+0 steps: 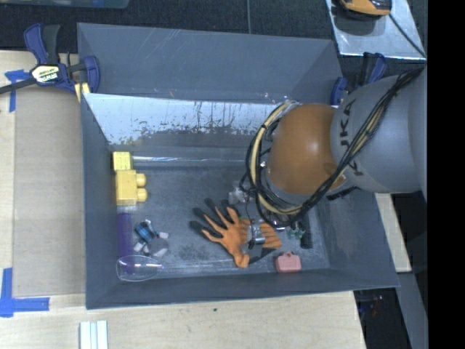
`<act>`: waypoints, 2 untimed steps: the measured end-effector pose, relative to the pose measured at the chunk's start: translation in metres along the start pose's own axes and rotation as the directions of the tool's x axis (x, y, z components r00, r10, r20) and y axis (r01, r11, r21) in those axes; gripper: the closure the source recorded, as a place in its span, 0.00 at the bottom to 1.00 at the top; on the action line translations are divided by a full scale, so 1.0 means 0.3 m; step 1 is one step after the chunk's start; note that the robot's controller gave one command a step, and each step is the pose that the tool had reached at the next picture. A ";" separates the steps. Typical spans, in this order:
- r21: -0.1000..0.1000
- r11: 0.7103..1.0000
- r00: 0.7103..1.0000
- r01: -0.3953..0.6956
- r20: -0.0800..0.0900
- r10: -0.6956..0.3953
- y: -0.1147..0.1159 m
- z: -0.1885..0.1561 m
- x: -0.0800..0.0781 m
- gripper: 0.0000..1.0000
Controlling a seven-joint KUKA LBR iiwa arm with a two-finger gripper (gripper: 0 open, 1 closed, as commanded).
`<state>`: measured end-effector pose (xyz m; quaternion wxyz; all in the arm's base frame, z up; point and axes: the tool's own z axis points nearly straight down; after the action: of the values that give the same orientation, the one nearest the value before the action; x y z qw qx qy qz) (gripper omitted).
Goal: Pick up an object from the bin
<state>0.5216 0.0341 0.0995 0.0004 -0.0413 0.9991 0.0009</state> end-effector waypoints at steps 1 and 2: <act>0.005 0.993 0.992 -0.122 0.014 0.122 -0.065 0.079 0.016 0.00; 0.001 0.990 0.990 -0.138 0.015 0.137 -0.028 0.089 0.044 1.00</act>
Offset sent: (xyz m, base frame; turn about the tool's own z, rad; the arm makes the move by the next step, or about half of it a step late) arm -0.0159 -0.0086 -0.0295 0.1388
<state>0.5092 0.0247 0.0727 0.0081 0.0277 0.9996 0.0000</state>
